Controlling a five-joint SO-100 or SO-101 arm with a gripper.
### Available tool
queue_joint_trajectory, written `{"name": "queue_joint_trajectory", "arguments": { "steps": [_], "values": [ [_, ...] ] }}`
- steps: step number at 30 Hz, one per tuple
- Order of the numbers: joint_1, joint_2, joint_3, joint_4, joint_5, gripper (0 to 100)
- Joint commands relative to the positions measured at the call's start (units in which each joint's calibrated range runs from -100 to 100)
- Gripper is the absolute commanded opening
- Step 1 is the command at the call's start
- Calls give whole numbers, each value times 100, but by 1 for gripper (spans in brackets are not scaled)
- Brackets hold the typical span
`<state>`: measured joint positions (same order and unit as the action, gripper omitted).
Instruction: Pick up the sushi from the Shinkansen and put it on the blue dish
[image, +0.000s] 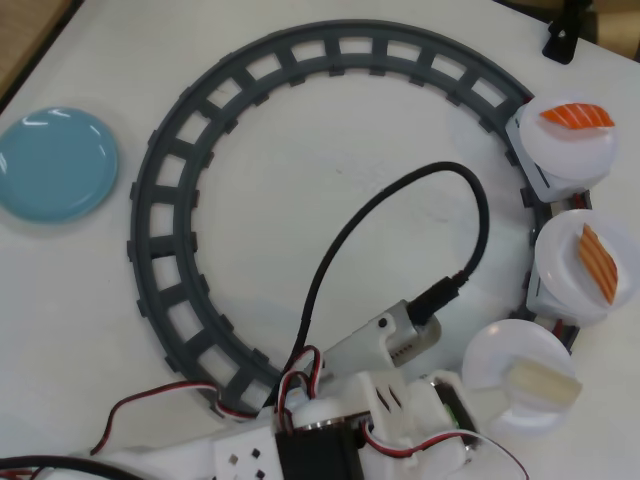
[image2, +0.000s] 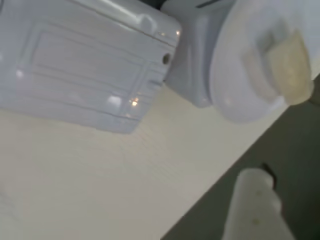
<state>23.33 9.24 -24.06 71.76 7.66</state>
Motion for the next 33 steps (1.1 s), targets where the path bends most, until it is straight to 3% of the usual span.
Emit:
{"name": "queue_joint_trajectory", "arguments": {
  "steps": [1,10,22,33],
  "values": [
    [52,-57,-371,-47,395,22],
    [17,366,-443,-106,918,23],
    [43,1196,-1561,-55,918,23],
    [79,1387,-1246,-47,788,23]
  ]
}}
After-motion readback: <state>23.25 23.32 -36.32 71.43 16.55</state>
